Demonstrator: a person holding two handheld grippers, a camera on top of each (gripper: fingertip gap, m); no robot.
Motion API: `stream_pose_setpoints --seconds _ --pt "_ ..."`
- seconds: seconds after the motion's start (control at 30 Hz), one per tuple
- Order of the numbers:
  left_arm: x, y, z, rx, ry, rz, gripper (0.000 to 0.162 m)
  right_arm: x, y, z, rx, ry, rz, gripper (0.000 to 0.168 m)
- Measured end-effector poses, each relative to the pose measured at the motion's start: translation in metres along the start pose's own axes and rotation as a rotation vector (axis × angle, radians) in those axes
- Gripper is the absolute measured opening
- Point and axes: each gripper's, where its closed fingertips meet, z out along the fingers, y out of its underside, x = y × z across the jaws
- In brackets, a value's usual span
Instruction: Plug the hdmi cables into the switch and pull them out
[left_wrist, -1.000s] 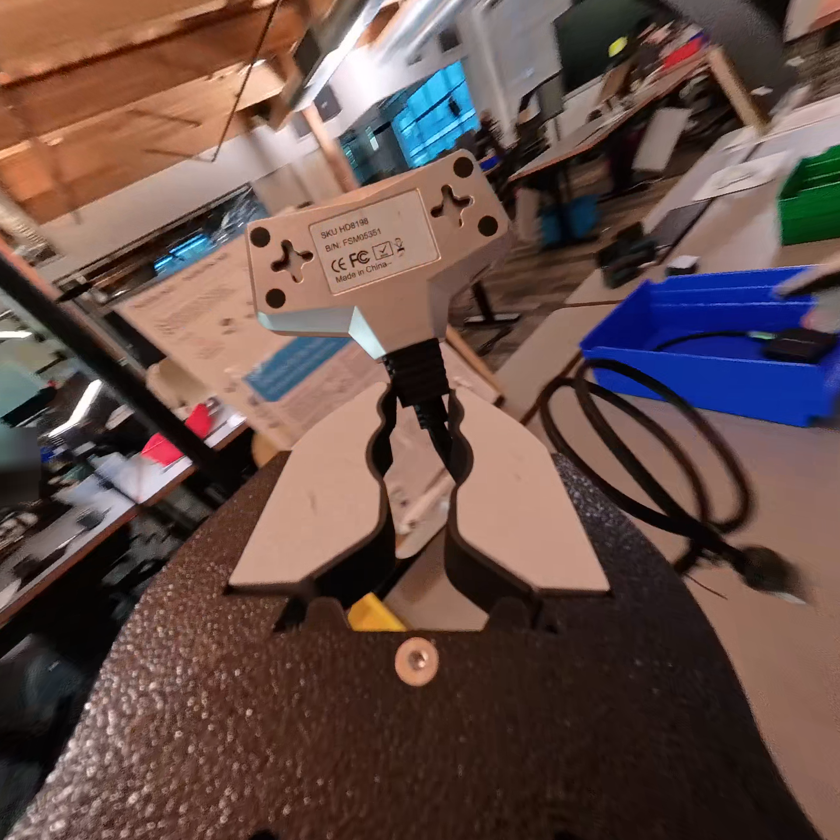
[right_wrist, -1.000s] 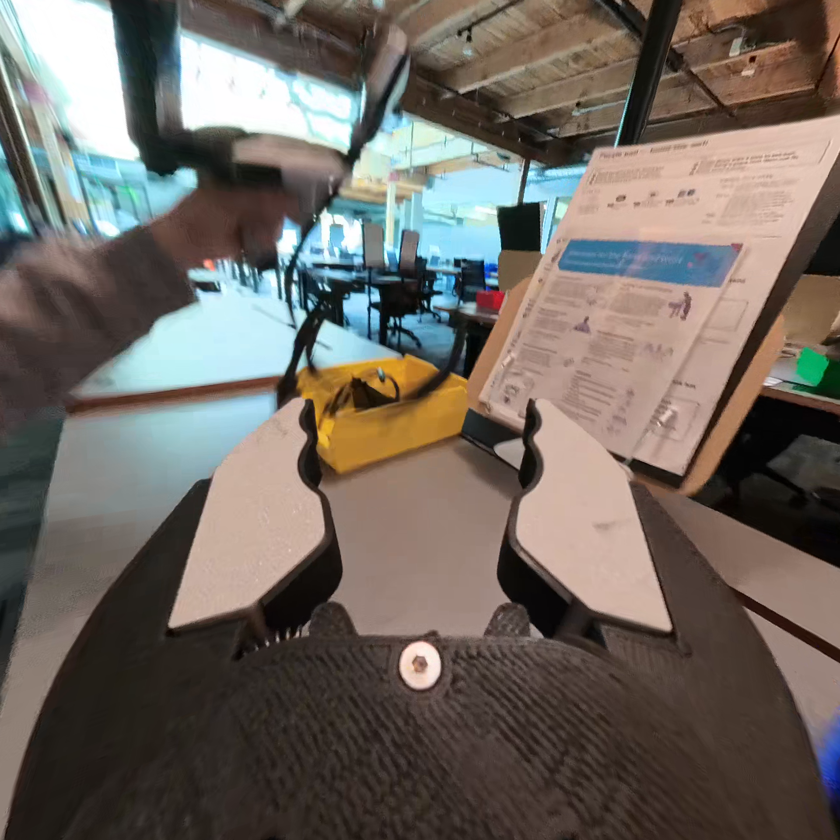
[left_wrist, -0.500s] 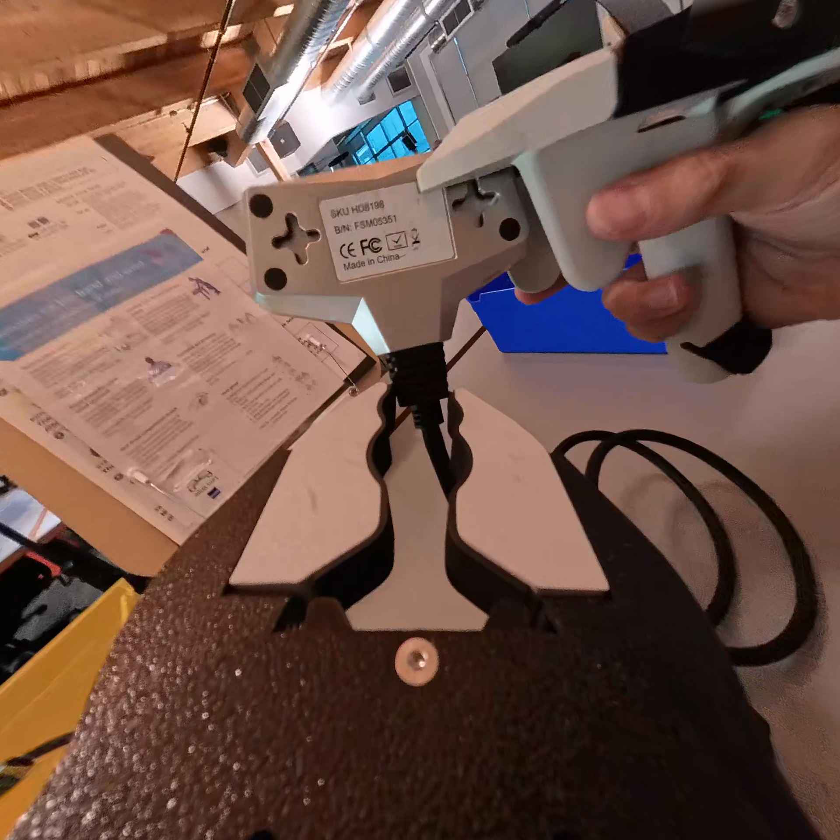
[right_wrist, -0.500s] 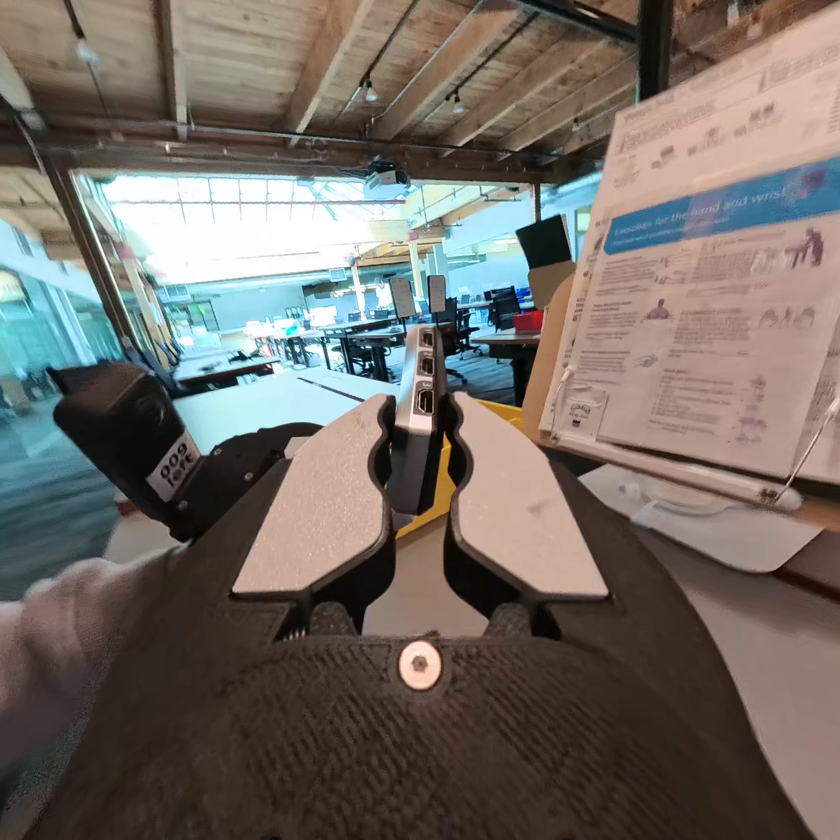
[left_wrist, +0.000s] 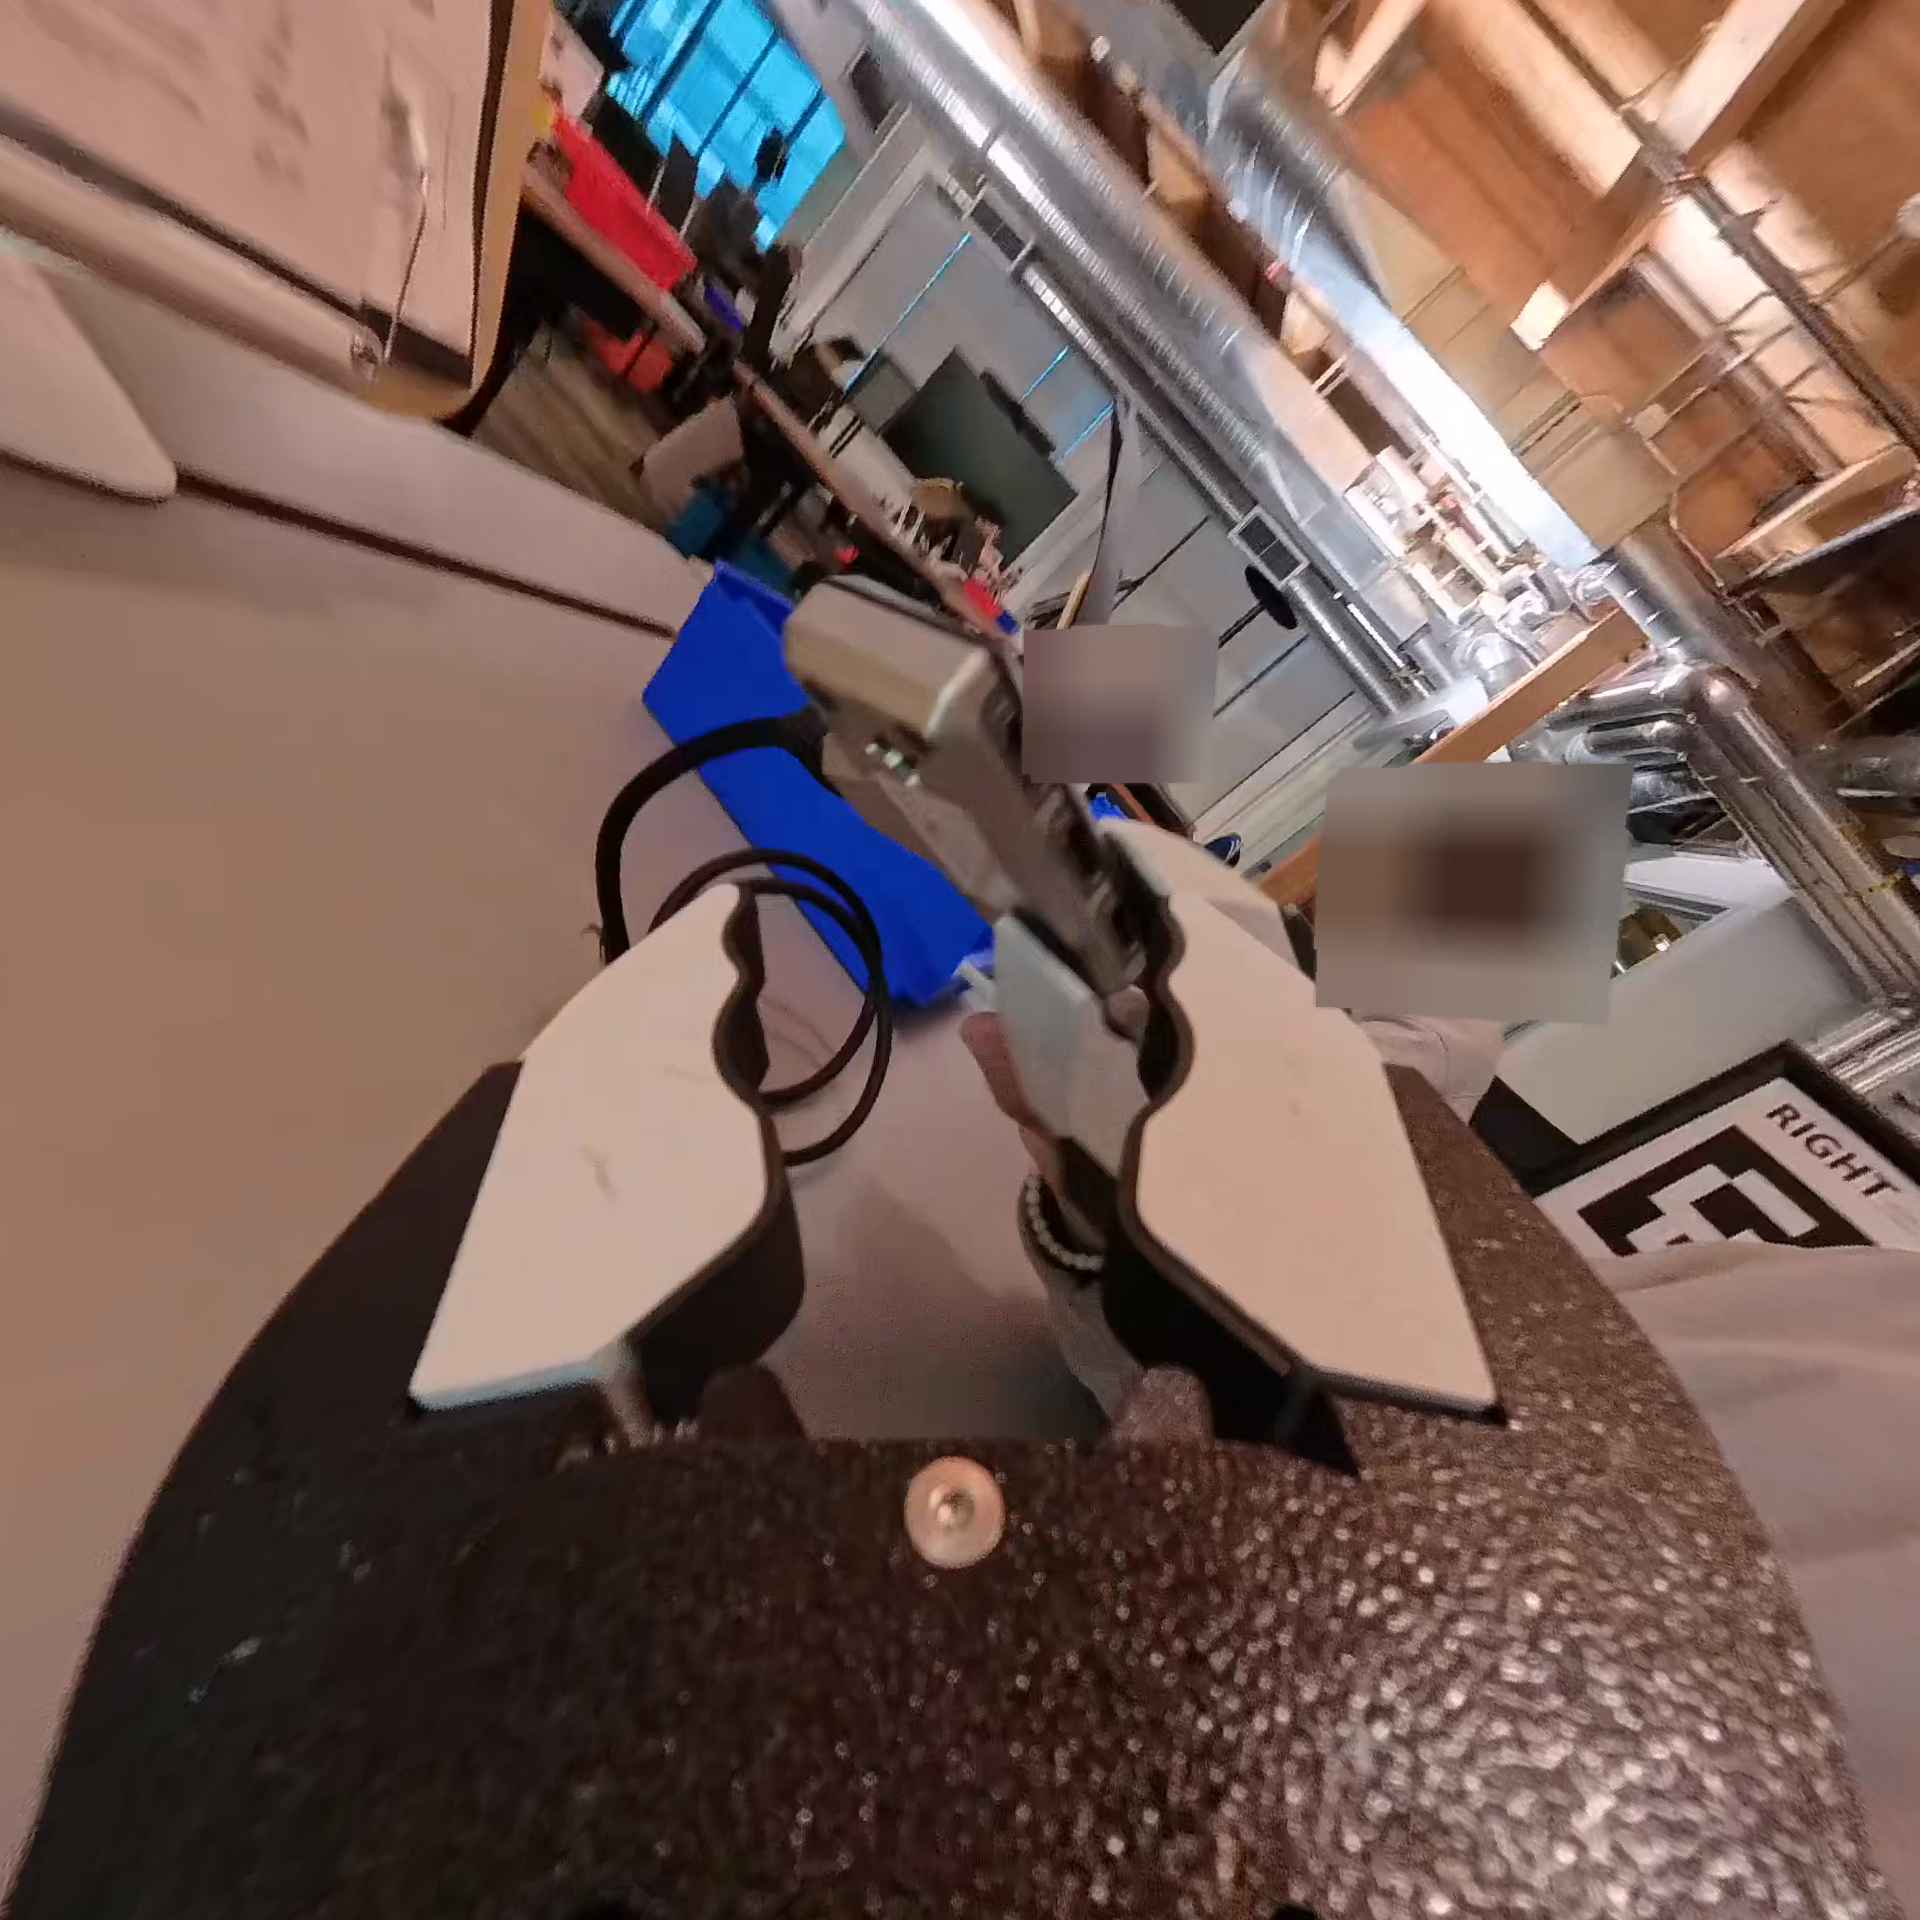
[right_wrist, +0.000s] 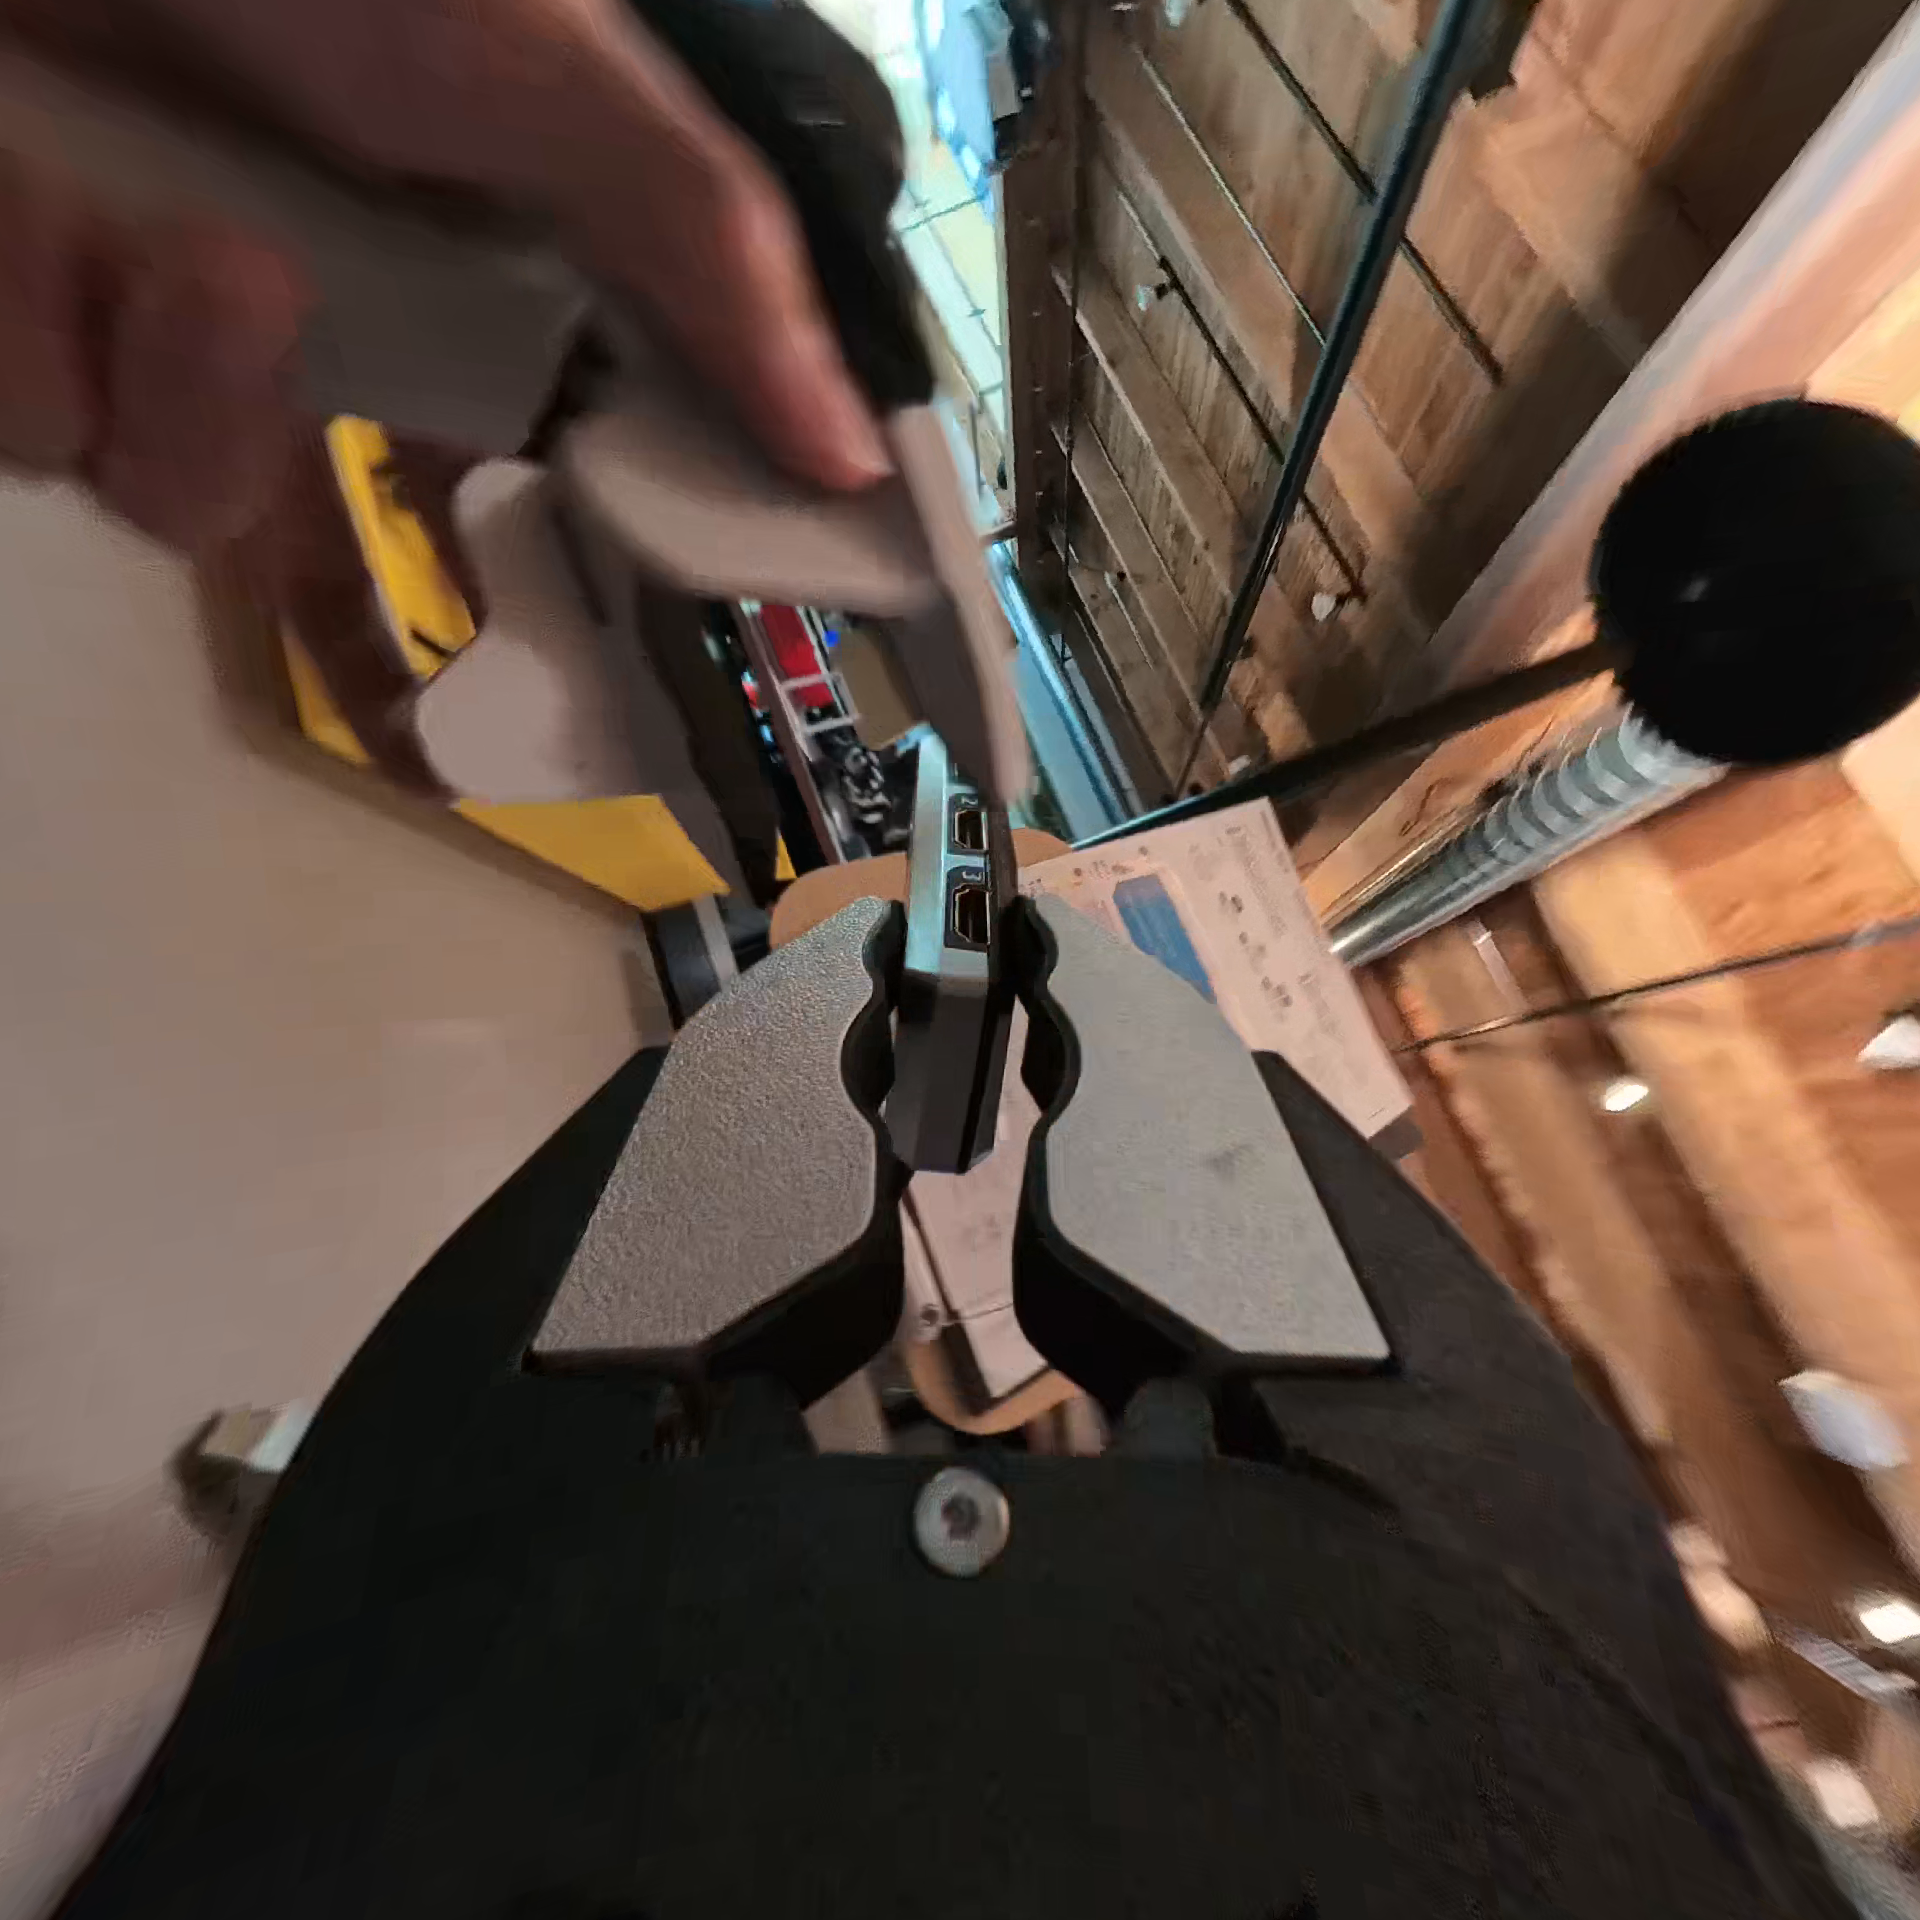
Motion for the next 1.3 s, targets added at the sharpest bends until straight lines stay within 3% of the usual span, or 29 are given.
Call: stream_pose_setpoints --seconds 0.03,0.13,0.17,0.33,0.4,0.57,0.77,0.93,1.13,1.23,1.3 --pt "0.000 0.002 -0.001 -0.012 -0.001 -0.032 0.071 -0.009 -0.003 0.001 -0.003 -0.009 -0.081 0.020" --pt "-0.006 0.003 -0.003 -0.010 -0.001 -0.165 0.053 -0.034 -0.011 0.002 0.011 -0.045 -0.195 0.020" --pt "-0.014 0.004 -0.004 -0.015 -0.024 -0.187 0.036 -0.036 -0.012 0.001 0.004 -0.032 -0.200 0.020" --pt "-0.024 0.014 -0.004 -0.021 0.035 -0.214 0.031 -0.053 -0.010 -0.004 0.026 -0.143 -0.082 0.025" --pt "-0.027 0.019 -0.002 -0.064 0.054 -0.187 0.028 -0.060 -0.009 -0.012 0.042 -0.255 0.059 0.034" --pt "-0.020 0.027 0.004 -0.208 0.144 -0.124 0.022 -0.010 0.000 -0.031 0.048 -0.362 0.447 0.091" --pt "0.001 0.025 0.006 -0.406 0.338 -0.120 0.021 0.026 0.018 -0.051 0.157 -0.570 0.512 0.081" --pt "0.011 0.022 0.013 -0.498 0.442 -0.184 0.021 0.019 0.018 -0.056 0.238 -0.674 0.618 0.068" --pt "0.003 0.021 0.032 -0.428 0.403 -0.330 0.020 -0.001 0.036 -0.051 0.203 -0.469 0.668 0.043" --pt "-0.001 0.024 0.037 -0.379 0.399 -0.378 0.021 -0.011 0.047 -0.054 0.181 -0.440 0.715 0.026" --pt "-0.002 0.028 0.038 -0.363 0.418 -0.411 0.021 -0.014 0.051 -0.058 0.195 -0.442 0.756 0.025"
